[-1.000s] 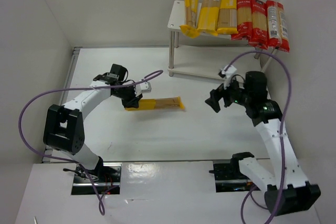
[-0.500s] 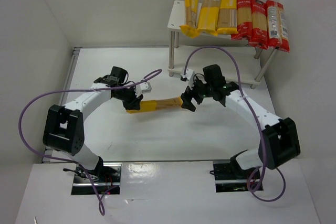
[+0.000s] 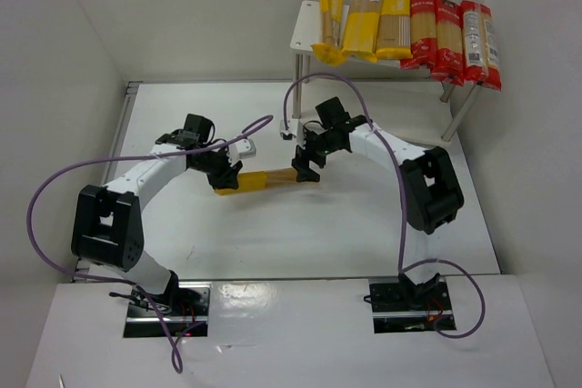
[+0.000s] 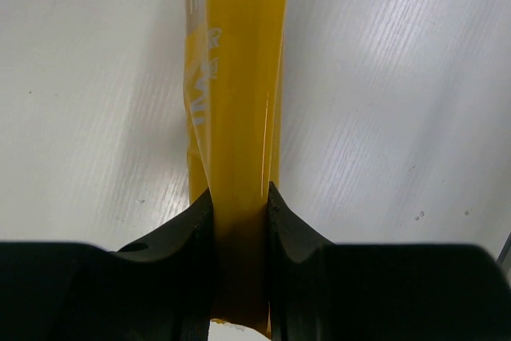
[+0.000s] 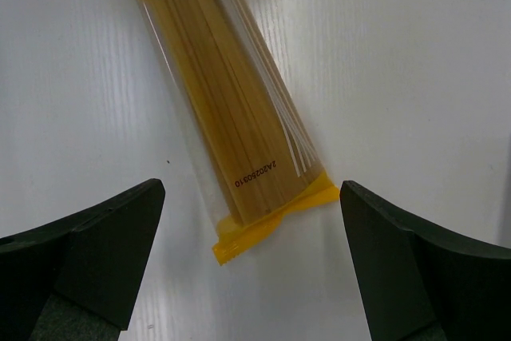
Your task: Place and organize the pasta boxes and bags onto the shelf
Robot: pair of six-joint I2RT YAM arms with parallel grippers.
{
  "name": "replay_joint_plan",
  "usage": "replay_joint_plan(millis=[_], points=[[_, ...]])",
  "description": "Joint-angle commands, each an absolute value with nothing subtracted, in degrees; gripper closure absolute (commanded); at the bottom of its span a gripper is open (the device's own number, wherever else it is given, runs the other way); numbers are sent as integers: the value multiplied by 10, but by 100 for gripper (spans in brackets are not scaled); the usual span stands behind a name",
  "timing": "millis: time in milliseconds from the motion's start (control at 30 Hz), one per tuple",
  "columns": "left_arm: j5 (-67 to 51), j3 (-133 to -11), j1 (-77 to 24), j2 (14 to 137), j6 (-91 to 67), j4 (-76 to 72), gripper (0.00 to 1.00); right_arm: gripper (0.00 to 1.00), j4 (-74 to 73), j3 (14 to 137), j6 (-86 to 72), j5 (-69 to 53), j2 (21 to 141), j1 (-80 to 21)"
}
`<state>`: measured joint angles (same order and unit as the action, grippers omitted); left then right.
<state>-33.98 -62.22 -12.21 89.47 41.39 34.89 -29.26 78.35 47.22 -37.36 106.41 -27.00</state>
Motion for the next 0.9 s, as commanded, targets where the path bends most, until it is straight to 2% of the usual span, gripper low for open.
replay_joint_plan(millis=[0, 333, 867], points=[[-423, -624, -115, 851, 411, 327, 100, 1, -385, 842, 556, -410, 1098, -282], [-434, -613, -115, 856, 422, 322, 100, 1, -495, 935, 627, -446, 1186, -305], [-458, -613, -115, 839, 422, 322, 100, 1, -457, 968, 562, -432, 1251, -321]])
